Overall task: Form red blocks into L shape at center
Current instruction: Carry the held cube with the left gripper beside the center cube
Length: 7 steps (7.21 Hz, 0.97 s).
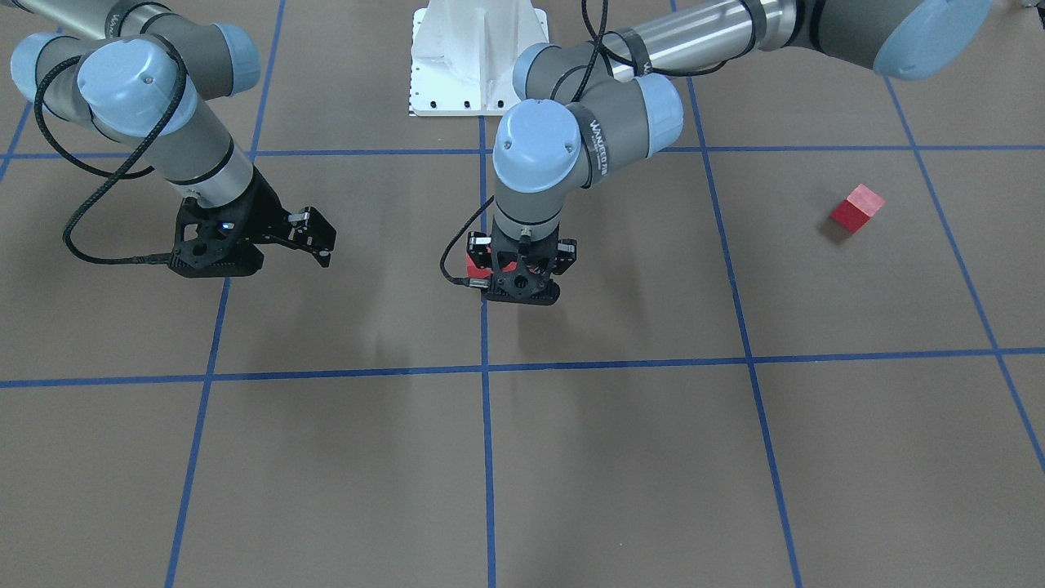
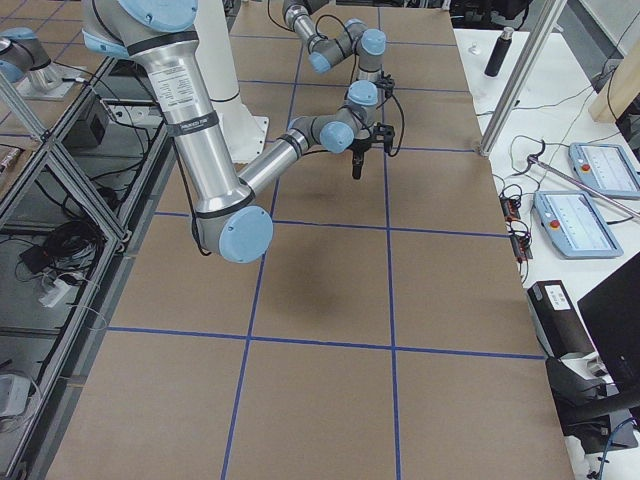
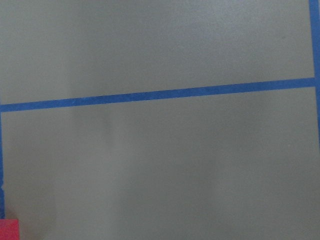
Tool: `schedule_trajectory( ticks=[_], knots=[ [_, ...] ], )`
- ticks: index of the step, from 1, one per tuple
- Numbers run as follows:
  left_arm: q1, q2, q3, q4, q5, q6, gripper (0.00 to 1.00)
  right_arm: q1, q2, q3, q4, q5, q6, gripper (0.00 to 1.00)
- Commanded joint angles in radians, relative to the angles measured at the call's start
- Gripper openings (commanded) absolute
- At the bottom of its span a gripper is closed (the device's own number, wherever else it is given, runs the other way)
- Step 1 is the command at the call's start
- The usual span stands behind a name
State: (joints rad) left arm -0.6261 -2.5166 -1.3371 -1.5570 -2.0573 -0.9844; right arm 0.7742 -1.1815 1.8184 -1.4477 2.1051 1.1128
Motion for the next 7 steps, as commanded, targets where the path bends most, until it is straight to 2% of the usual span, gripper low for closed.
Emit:
schedule_trajectory(
  ticks=[1, 3, 7],
  knots=[
    [0.000, -0.045, 0.091, -0.057, 0.006, -0.002, 0.00, -0.001, -0.004, -0.001, 0.001, -0.008, -0.001, 1.00],
    [0.003, -0.077, 0.140, -0.060, 0.006, -0.025, 0.00, -0.001, -0.004, -0.001, 0.000, -0.008, -0.001, 1.00],
    [0.034, -0.085, 0.168, -0.069, 0.020, -0.048, 0.00, -0.003, -0.006, -0.001, 0.001, -0.010, -0.001, 1.00]
  ],
)
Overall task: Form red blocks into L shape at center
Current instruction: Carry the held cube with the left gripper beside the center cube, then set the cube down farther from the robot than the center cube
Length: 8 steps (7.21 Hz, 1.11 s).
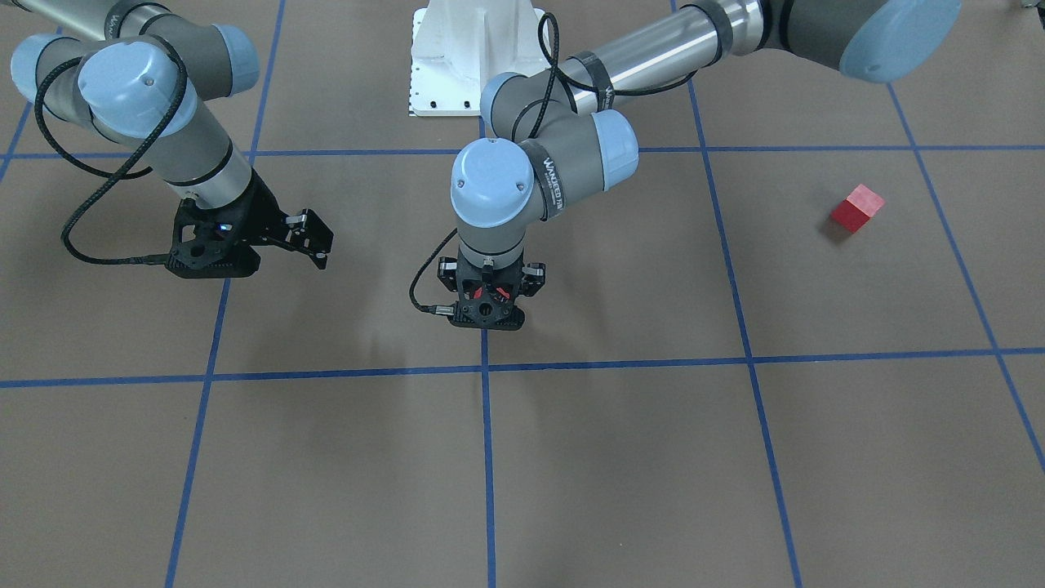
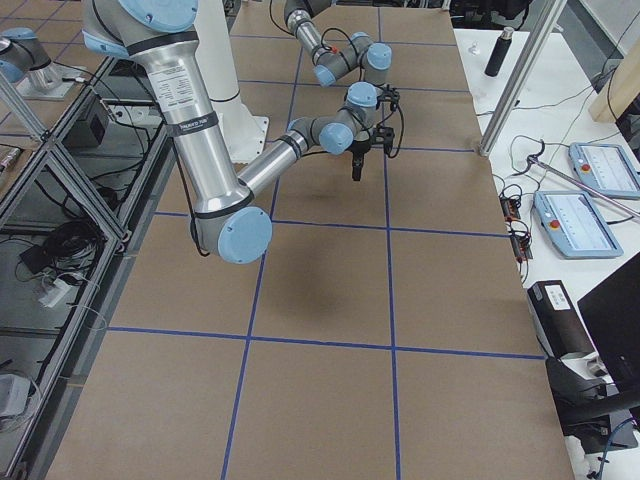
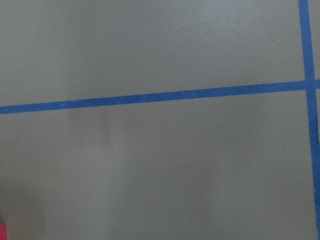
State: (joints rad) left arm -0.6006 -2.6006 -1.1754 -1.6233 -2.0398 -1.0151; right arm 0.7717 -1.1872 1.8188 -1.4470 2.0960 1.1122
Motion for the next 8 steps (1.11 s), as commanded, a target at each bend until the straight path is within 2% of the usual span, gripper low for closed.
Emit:
schedule_trajectory(
  ticks=[1, 8],
  knots=[
    [0.015, -0.001, 0.007, -0.001, 0.003, -0.023, 0.00, 0.000, -0.002, -0.001, 0.000, -0.001, 0.000, 1.00],
    [0.036, -0.003, 0.013, -0.003, 0.003, -0.126, 0.00, -0.003, 0.000, -0.004, -0.001, -0.010, 0.000, 1.00]
  ],
)
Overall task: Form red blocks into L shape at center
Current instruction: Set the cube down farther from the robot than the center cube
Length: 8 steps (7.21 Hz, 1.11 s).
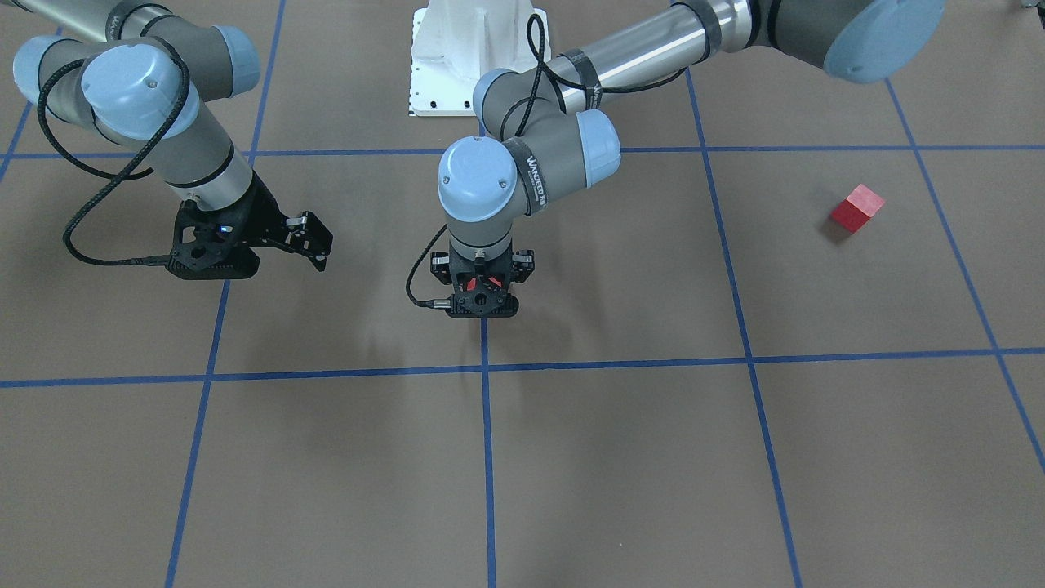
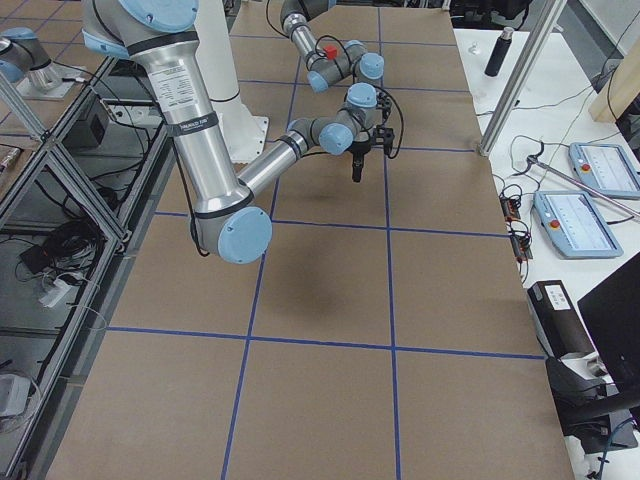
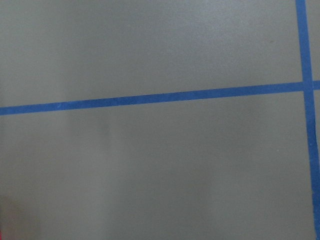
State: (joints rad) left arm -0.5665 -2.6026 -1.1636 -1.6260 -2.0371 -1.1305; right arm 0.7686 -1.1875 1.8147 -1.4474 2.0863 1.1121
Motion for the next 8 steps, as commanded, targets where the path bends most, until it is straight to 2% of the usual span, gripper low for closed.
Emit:
schedule_trajectory(
  ticks=[1, 8],
  knots=[
    [0.002, -0.001, 0.001, 0.000, 0.000, -0.011, 0.00, 0.000, 0.000, -0.002, 0.001, 0.000, 0.000, 1.00],
    [0.000, 0.001, 0.012, -0.012, 0.000, -0.014, 0.00, 0.000, 0.000, -0.002, 0.001, 0.000, 0.000, 1.00]
  ],
)
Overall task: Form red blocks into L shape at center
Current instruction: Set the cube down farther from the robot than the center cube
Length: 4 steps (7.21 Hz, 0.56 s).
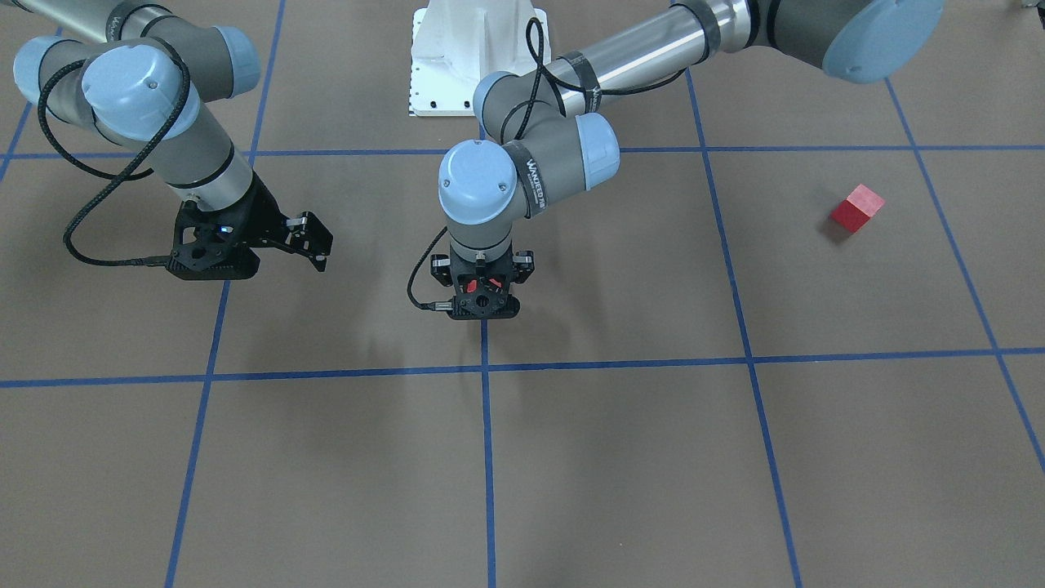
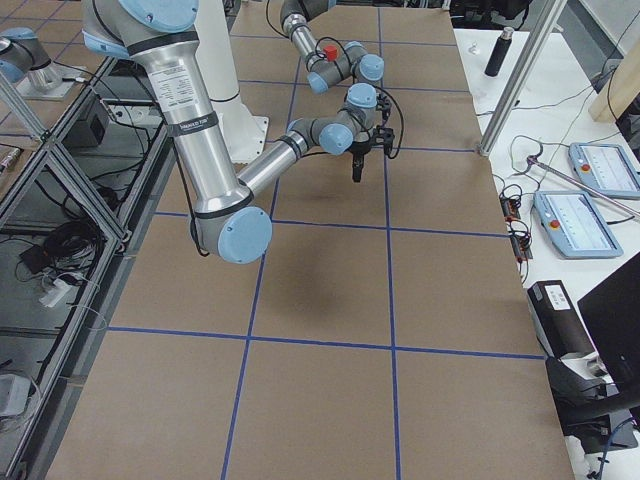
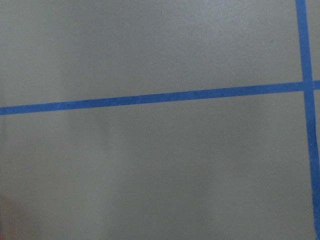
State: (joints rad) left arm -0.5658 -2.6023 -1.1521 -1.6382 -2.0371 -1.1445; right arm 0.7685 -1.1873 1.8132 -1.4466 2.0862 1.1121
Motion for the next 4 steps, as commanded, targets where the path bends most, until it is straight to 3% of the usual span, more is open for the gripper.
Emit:
schedule_trajectory(
  ticks=[1, 2, 4],
  knots=[
    [0.000, 0.001, 0.000, 0.000, 0.000, 0.002, 0.00, 0.000, 0.000, 0.000, -0.001, 0.000, 0.000, 1.00],
    [0.000, 0.001, 0.000, 0.000, 0.000, 0.003, 0.19, 0.000, 0.000, 0.000, 0.000, 0.000, -0.002, 1.00],
    [0.001, 0.001, 0.000, -0.002, 0.000, 0.002, 0.79, 0.000, 0.000, 0.002, 0.000, 0.000, 0.000, 1.00]
  ],
)
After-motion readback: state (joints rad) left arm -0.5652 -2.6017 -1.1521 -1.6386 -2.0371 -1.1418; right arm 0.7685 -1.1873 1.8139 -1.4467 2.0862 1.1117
